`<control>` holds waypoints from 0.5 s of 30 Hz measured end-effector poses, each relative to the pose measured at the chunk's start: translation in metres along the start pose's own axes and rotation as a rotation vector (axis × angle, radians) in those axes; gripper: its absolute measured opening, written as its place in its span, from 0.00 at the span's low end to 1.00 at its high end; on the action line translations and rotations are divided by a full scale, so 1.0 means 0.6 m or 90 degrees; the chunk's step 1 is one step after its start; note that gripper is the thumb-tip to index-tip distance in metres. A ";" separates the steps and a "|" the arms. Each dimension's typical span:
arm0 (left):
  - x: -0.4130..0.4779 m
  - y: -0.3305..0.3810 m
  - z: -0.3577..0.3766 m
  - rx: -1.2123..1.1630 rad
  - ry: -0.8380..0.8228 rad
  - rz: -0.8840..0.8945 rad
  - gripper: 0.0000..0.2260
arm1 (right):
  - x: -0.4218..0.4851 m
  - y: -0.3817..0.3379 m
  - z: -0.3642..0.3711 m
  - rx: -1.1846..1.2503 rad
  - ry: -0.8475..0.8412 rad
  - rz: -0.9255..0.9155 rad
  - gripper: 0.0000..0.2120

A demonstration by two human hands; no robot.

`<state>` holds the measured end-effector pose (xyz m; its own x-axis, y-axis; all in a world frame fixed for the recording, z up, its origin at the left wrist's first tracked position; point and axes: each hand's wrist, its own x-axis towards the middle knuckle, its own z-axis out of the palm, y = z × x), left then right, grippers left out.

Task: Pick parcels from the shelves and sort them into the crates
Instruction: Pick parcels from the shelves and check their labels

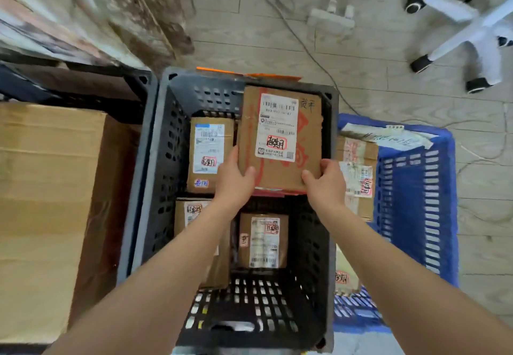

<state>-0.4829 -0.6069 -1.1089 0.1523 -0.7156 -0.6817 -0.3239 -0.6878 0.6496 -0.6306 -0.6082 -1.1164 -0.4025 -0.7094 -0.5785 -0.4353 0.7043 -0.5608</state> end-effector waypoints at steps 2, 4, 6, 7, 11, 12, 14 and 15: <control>0.011 -0.006 0.010 0.015 -0.014 -0.009 0.27 | 0.013 0.008 0.008 -0.031 0.001 0.013 0.19; 0.000 -0.004 0.007 0.023 -0.035 -0.018 0.27 | 0.005 0.005 0.005 -0.057 -0.004 0.014 0.18; -0.034 0.006 -0.012 0.012 -0.043 -0.027 0.25 | -0.025 -0.011 -0.011 -0.086 -0.013 -0.001 0.18; -0.060 0.009 -0.025 -0.007 -0.040 -0.040 0.23 | -0.045 -0.023 -0.021 -0.097 -0.022 -0.012 0.19; -0.195 0.006 -0.114 -0.098 0.021 -0.118 0.22 | -0.154 -0.108 -0.053 -0.128 -0.088 -0.071 0.21; -0.230 0.001 -0.144 -0.130 0.052 -0.141 0.21 | -0.187 -0.136 -0.055 -0.125 -0.113 -0.084 0.21; -0.299 -0.004 -0.207 -0.201 0.121 -0.172 0.18 | -0.256 -0.190 -0.055 -0.117 -0.174 -0.112 0.21; -0.337 -0.008 -0.240 -0.227 0.154 -0.185 0.16 | -0.293 -0.213 -0.052 -0.119 -0.209 -0.132 0.21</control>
<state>-0.3776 -0.4766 -0.9258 0.4135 -0.4679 -0.7811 0.0951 -0.8309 0.5482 -0.5295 -0.5746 -0.9243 -0.0260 -0.7681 -0.6398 -0.6301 0.5094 -0.5860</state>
